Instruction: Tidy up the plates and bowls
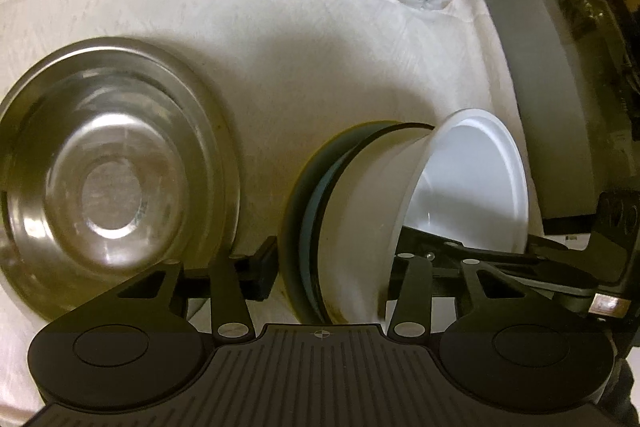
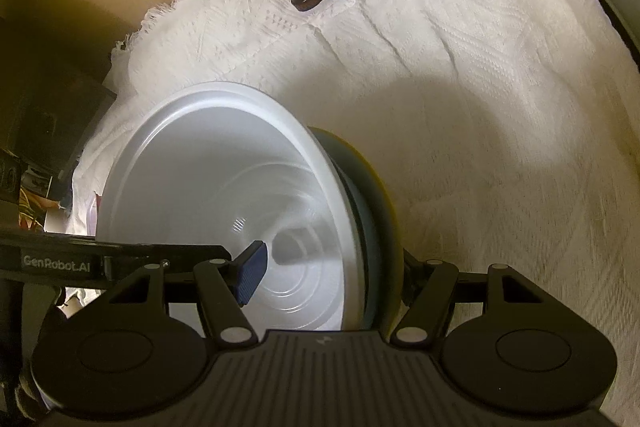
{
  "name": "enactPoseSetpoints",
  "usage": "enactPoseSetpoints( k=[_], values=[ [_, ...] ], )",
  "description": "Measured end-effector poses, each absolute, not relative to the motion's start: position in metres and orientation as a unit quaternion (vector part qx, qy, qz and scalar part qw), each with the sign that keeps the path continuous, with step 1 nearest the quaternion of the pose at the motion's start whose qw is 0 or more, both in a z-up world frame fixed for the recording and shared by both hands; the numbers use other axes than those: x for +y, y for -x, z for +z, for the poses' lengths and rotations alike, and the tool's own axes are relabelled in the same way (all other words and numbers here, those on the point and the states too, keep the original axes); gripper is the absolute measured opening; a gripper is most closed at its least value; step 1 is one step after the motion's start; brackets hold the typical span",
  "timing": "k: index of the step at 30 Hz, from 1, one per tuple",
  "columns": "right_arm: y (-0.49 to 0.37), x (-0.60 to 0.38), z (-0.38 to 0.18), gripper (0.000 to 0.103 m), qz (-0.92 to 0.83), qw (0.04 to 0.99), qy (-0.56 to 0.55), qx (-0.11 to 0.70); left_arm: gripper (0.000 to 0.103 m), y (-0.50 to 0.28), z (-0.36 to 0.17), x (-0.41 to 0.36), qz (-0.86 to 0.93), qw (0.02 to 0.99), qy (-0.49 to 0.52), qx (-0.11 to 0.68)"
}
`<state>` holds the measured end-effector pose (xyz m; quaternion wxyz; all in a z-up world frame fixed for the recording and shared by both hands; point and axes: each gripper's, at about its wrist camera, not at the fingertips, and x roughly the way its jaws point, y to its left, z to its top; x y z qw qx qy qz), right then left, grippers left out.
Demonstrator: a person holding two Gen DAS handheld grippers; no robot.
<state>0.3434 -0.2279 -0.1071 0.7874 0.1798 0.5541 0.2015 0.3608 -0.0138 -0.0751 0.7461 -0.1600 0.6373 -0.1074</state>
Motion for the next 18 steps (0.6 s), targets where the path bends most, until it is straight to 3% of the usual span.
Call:
enactPoseSetpoints(
  k=[4,9,18],
  values=[
    [-0.344,-0.232,-0.109,0.066,0.197,0.785,-0.184,0.558,0.054,-0.363,-0.075,-0.022,-0.108,0.743,0.138,0.646],
    [-0.344,-0.233,-0.112,0.066,0.189,0.784,-0.192,0.560,0.069,-0.363,-0.075,-0.034,-0.115,0.747,0.118,0.644],
    [-0.344,-0.234,-0.113,0.066,0.191,0.783,-0.197,0.558,0.070,-0.362,-0.076,-0.036,-0.114,0.752,0.110,0.640]
  ],
)
